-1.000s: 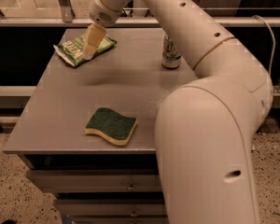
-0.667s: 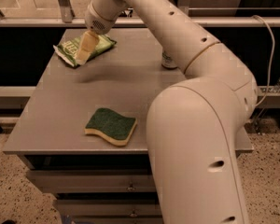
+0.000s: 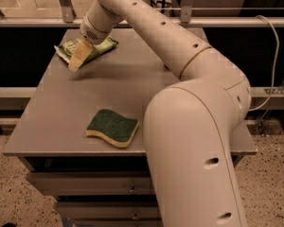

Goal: Move green jalapeno chip bag near 7up can

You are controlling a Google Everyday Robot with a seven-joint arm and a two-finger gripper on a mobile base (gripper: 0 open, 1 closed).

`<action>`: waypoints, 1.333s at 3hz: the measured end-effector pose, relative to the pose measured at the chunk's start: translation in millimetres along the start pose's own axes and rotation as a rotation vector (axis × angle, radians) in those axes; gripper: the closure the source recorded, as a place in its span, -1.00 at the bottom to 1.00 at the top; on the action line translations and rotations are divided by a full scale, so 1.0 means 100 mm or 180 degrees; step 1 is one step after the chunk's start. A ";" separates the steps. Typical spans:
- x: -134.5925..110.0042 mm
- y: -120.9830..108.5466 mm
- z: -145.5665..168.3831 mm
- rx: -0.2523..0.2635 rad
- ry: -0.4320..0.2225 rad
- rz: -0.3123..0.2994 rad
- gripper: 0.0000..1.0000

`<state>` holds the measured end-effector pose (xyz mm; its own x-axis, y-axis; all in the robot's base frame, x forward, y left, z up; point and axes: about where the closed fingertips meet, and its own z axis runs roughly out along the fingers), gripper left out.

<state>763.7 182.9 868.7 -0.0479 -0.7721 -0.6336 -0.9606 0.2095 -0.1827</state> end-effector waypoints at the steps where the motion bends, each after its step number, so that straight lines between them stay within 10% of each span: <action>1: -0.03 -0.01 0.16 -0.0031 -0.0018 0.0204 -0.99; 4: -0.11 0.00 0.18 -0.0053 -0.0072 0.0377 0.67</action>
Offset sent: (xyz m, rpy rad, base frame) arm 0.0088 0.0236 -0.0119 0.0505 0.1057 -0.0810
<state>769.0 202.2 862.6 -0.1554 -0.7287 -0.6670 -0.9529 0.2885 -0.0931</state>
